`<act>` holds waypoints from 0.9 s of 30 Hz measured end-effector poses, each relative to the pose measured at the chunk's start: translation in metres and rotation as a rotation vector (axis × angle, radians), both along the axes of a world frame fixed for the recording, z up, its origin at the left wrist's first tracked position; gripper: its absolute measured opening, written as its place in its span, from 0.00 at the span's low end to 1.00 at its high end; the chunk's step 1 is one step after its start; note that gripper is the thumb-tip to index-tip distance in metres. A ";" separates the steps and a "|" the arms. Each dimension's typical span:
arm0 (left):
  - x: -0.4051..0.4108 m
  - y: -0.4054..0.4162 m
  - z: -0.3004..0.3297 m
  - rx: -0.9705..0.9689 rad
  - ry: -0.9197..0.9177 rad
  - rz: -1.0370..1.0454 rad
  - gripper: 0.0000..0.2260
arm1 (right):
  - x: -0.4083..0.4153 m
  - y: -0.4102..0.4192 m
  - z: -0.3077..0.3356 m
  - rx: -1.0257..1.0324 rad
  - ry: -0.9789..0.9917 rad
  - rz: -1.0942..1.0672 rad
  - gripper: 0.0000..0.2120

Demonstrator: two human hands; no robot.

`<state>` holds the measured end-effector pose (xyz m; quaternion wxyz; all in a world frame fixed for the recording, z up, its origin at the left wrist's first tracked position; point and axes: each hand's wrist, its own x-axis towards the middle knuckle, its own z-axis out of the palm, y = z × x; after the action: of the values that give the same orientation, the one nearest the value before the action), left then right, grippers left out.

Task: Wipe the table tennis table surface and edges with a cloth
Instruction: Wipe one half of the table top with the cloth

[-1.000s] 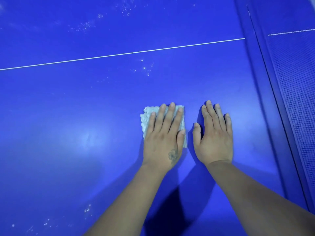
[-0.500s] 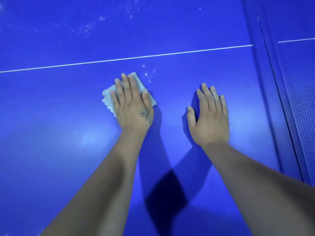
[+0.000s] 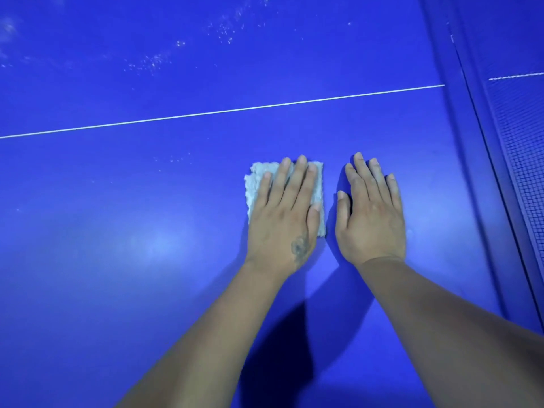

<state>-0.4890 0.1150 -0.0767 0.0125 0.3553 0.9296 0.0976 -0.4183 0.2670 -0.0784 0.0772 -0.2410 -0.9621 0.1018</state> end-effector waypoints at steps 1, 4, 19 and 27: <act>0.007 -0.011 0.001 0.001 -0.008 0.011 0.27 | 0.000 0.000 0.000 0.002 -0.004 0.001 0.26; 0.013 -0.043 0.003 0.010 -0.030 0.090 0.27 | 0.001 0.000 -0.001 0.004 -0.017 0.009 0.26; -0.102 0.066 0.001 0.025 -0.077 0.256 0.29 | 0.001 0.001 -0.004 -0.016 0.028 -0.018 0.29; -0.030 0.048 -0.003 0.024 0.002 -0.075 0.26 | -0.001 0.001 -0.006 -0.033 0.047 -0.008 0.32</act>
<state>-0.5186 0.1628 -0.0793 0.0111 0.3902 0.9143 0.1081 -0.4192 0.2681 -0.0842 0.0961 -0.2434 -0.9573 0.1230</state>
